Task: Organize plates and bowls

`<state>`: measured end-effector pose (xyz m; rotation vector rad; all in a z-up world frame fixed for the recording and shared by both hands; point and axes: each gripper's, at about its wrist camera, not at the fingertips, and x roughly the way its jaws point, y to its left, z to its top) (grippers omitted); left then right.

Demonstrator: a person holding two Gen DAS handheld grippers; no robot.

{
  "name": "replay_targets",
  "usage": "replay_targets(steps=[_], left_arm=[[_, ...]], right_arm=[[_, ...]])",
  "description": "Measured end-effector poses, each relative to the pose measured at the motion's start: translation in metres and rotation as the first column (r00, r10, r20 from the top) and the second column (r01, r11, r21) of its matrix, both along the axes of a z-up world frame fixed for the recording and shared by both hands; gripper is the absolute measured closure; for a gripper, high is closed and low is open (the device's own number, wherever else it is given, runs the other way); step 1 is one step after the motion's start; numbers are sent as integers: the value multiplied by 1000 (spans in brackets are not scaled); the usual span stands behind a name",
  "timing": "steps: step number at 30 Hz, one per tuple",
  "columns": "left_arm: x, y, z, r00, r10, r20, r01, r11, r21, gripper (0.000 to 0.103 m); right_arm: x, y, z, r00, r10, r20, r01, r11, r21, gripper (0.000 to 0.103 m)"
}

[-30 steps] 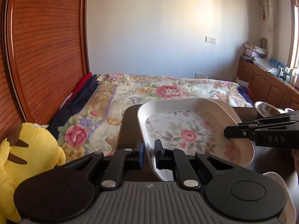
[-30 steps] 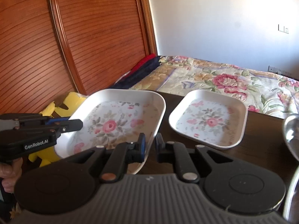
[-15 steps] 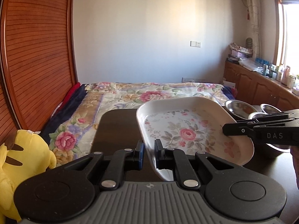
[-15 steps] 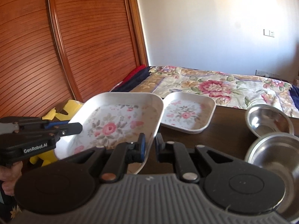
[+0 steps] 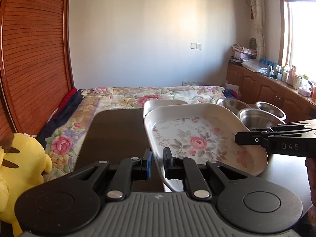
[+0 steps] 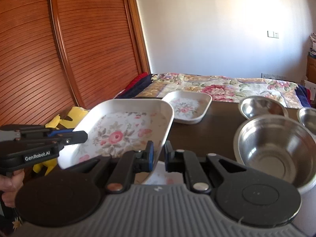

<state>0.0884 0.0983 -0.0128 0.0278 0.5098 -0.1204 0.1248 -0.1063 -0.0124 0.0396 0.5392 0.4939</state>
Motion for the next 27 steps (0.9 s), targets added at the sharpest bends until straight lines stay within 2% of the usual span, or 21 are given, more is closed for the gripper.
replay_targets(steps=[12,27], left_arm=[[-12,-17,-31,997,-46,-57,45,999,-13,90],[-10,-18,-53,995,-24,-94,23,1000,-16,90]], right_arm=[[-23,-20,-27,999,-47,-27,48,998,42,90],[-29,-22,-42,998,-60,-30,61,996,57,90]])
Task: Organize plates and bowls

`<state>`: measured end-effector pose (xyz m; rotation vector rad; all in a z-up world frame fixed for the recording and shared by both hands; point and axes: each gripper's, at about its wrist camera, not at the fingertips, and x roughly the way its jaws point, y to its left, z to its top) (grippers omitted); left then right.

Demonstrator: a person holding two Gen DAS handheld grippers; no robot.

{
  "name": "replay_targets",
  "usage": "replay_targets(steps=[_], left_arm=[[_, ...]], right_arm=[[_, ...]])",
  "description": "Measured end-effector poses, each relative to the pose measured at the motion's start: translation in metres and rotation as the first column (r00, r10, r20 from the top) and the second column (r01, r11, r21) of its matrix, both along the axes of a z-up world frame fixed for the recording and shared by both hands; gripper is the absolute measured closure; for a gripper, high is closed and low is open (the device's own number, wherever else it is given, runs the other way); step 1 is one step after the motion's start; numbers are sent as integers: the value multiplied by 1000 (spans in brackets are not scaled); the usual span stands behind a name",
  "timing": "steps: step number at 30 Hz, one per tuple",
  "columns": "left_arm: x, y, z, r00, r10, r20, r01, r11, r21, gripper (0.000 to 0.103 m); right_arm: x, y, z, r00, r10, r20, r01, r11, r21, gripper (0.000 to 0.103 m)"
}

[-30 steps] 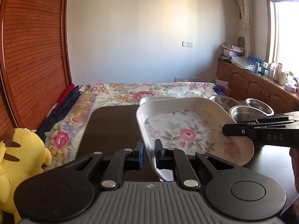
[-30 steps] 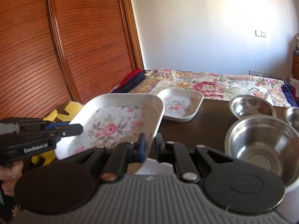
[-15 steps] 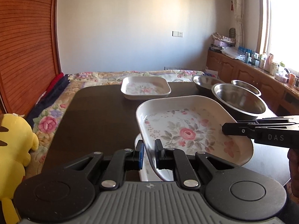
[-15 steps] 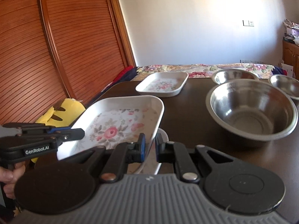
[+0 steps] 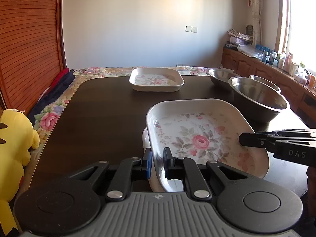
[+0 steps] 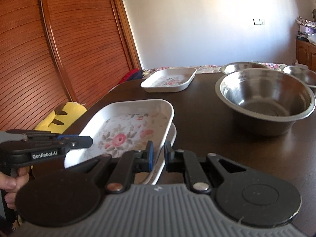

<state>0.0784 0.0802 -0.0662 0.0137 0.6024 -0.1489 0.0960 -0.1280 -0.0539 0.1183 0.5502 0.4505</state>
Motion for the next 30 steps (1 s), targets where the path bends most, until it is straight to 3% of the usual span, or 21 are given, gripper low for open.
replay_targets(steps=[30], left_arm=[[2,-4,-11,1000,20,20,-21,999,48,89]], right_arm=[[1,5,-5,1000,-5,-2,5,1000,-10,88]])
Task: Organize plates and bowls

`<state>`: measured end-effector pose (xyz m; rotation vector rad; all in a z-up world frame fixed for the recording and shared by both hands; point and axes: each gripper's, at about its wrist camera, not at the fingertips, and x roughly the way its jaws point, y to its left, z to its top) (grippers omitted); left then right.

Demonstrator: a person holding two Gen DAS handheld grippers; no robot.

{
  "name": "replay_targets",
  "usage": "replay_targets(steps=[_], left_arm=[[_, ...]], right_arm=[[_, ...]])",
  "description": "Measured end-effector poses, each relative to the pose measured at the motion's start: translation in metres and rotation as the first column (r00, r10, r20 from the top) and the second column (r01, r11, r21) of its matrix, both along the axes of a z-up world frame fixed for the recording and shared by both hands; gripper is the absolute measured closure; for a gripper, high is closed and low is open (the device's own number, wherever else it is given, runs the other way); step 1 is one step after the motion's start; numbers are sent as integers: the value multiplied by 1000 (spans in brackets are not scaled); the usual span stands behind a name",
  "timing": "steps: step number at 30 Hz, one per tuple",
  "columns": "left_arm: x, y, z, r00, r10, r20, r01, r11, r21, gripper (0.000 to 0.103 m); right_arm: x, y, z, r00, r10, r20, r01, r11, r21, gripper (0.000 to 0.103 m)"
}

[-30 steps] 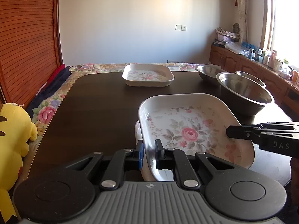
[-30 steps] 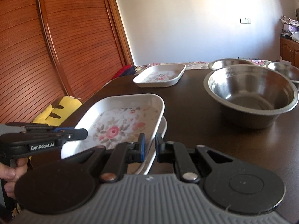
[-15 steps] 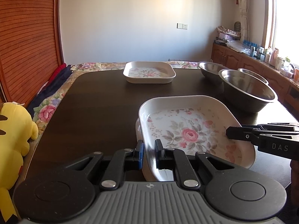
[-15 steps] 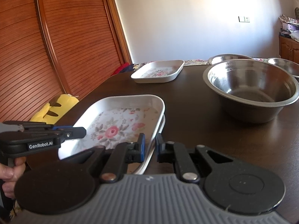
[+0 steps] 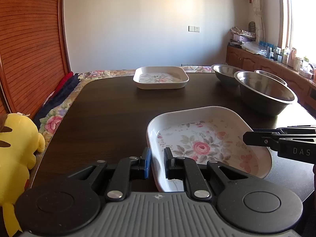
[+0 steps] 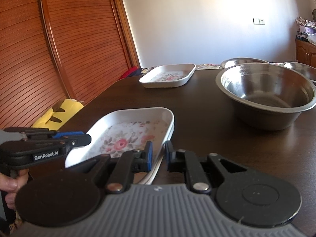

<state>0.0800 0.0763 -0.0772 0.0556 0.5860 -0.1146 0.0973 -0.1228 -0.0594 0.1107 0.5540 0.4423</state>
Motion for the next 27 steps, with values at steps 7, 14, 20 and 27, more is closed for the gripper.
replay_targets(steps=[7,14,20,27], left_arm=[[3,4,2,1000,3,-4,-4,1000,-21,89],[8,4,18,1000,-3,24,4,1000,-25,89],[26,1,32,999,-9,38,9,1000,-2,88],[53,3,42,999,0,33,0,1000,-2,88]], right_arm=[[-1,-3,4,1000,3,10,-3,1000,4,88],[5,-9,22,999,12,44,-12,1000,4,88],[20,-9,41,996,38,83,-36,999,-25,88],[42,-6,59,991,73,109,-67,996,-58,88]])
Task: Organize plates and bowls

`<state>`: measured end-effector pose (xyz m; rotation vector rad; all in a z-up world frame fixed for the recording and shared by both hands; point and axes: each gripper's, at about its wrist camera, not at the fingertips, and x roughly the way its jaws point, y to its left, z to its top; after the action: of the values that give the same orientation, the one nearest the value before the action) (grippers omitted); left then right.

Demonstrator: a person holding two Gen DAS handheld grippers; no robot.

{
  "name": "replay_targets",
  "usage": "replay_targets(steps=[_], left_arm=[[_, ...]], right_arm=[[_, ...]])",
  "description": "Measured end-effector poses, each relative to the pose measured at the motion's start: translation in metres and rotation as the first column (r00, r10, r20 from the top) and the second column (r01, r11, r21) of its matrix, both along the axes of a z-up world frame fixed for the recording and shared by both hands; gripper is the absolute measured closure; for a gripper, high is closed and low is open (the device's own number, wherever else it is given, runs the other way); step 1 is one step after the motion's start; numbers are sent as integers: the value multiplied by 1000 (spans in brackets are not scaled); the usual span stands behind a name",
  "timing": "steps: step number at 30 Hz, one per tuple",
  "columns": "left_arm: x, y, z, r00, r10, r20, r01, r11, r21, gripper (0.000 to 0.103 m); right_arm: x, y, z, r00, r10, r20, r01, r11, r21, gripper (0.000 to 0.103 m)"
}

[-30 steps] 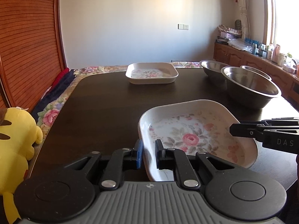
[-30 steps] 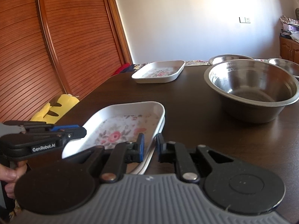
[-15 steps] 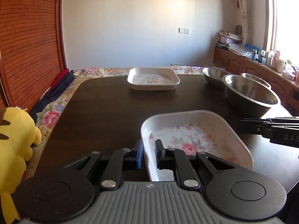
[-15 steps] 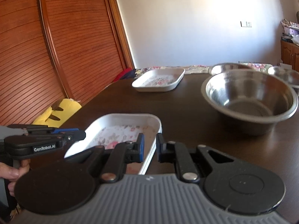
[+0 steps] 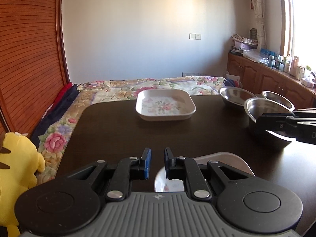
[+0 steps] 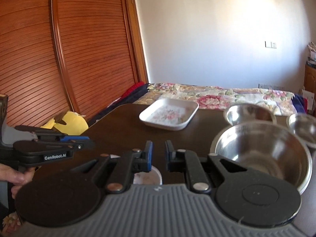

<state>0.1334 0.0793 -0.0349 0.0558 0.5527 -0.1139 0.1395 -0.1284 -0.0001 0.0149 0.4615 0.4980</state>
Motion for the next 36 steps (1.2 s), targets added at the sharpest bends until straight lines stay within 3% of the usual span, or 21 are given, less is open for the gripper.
replay_targets(steps=[17,31,35,36], left_arm=[[85,19,30,999,31,-15,-31,1000,-2,88],[144,28,19,998,3,-55,-3,1000,-2,88],[159,30,12,997,-6,-72,6,1000,-1,73],[162,30,11,997,-8,-75,9,1000,0,63]], right_arm=[[91,13,32,999,25,-46,-26,1000,-13,88],[150,35,19,991,21,-136,-28,998,-53,88],[165,40,10,984,12,-176,-28,996,-85,88],[168,41,9,982,8,-187,-26,995,-92,88]])
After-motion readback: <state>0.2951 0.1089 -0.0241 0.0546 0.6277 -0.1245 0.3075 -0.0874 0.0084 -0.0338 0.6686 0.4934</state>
